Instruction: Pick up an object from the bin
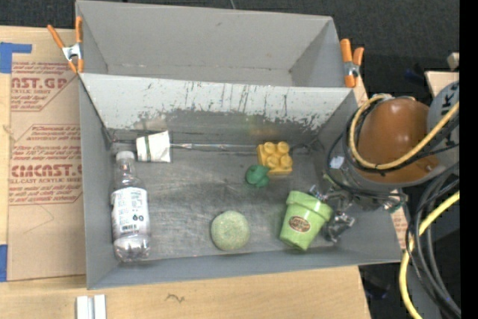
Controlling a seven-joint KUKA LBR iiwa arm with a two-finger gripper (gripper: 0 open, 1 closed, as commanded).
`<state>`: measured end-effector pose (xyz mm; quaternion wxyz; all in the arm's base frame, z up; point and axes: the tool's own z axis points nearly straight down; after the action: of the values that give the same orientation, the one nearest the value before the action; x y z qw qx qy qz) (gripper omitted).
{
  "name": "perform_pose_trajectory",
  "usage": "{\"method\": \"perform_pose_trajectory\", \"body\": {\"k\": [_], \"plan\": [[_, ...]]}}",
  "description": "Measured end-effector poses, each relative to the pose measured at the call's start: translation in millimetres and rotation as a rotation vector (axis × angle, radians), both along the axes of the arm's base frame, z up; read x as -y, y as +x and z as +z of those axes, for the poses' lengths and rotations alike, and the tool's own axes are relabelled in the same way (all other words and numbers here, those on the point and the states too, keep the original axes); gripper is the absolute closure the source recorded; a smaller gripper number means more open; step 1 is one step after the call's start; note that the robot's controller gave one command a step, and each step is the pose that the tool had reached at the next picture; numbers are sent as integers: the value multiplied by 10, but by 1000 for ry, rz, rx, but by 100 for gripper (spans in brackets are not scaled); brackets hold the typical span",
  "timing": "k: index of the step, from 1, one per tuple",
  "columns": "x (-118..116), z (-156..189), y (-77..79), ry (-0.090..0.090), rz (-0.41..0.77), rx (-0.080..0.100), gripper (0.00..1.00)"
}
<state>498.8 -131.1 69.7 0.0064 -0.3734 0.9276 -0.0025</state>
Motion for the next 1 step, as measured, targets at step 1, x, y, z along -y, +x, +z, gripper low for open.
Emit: {"method": "perform_pose_trajectory", "body": {"k": [1], "plan": [[-5,14,-5,0,8,-1,100]]}}
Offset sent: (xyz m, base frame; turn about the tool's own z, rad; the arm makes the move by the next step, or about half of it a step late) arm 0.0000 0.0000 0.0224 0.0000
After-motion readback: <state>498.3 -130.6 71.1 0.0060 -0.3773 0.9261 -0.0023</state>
